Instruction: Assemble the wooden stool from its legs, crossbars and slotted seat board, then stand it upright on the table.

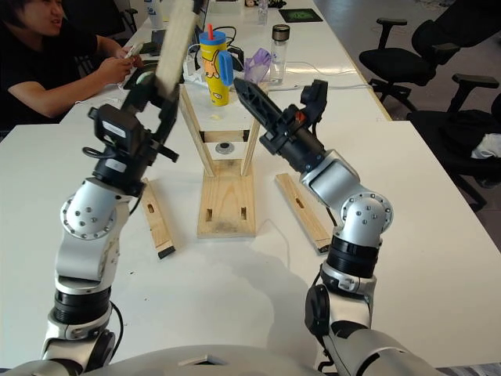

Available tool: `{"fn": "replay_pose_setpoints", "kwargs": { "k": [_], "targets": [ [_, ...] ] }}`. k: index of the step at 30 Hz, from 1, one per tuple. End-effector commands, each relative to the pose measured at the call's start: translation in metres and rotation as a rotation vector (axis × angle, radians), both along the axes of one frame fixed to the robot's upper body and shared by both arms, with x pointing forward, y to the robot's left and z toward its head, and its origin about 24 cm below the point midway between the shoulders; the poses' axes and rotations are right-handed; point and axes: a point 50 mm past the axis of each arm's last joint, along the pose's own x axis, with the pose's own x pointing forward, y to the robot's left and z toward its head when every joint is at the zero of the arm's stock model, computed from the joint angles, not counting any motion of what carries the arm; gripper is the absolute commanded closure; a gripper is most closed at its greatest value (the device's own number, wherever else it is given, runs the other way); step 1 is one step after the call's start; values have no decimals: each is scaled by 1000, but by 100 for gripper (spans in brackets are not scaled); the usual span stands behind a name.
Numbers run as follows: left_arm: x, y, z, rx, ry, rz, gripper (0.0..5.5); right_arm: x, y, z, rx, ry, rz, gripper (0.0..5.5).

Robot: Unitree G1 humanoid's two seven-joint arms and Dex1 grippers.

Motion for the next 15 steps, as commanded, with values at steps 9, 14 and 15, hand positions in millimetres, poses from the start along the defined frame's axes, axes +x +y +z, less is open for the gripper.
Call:
{"fn": "replay_pose_setpoints", "kwargs": {
  "k": [9, 14, 15],
  "targets": [
    [4, -11, -20, 46, 126, -95, 417, -10, -5, 19, -13, -85, 53, 251],
    [3, -14, -26, 89, 153, -145, 417, -6, -7, 20, -28, -77, 28, 251],
    [3, -14, -28, 96, 157, -149, 417, -5, -8, 20, -35, -75, 21, 251]
  ]
}}
